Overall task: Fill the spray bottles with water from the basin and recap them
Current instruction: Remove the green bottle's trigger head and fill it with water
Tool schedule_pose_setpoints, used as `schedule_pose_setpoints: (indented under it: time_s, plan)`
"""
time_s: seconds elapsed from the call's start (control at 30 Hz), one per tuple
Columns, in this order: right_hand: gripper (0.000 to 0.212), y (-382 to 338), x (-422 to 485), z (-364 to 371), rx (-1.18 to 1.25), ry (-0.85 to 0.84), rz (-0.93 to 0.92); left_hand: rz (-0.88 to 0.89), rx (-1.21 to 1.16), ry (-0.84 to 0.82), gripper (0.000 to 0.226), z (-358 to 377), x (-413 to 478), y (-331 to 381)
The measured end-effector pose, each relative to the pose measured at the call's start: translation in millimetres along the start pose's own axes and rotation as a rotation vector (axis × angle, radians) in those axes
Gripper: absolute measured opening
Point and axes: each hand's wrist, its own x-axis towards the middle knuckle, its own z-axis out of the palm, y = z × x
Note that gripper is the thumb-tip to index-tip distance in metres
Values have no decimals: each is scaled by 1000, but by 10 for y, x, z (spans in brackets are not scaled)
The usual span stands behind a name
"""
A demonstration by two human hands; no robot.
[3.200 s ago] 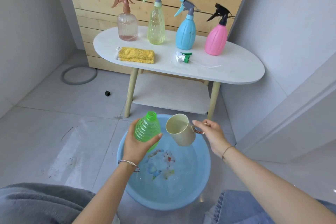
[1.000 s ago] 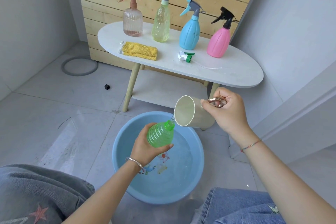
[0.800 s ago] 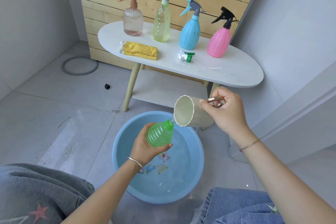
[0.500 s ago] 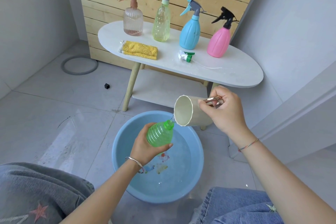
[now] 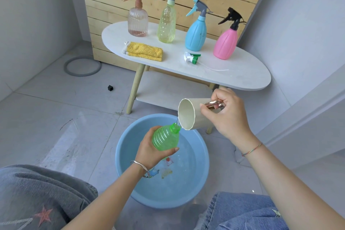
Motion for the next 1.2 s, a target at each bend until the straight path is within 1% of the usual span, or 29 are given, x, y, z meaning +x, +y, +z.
schedule_pose_setpoints:
  time_s: [0.17,0.53,0.77,1.03,1.2]
  plan:
    - [34,-5,17,6,-34,-6,-57,-1,9,-3,75,6,2,-28]
    - [33,-94,5,51,-123,-45,-187,-9,9,2,75,18,-8,-34]
    - [36,-127,-6,85,-184,-66,-277,-4,23,8,74,10,-7,-18]
    - [31,-153,-32,132,-263,-69,-399,-3,7,19,73,7,-17,15]
    - [29,-139,-54,170,-229,-70,-401,-8,-8,16,72,11,-16,2]
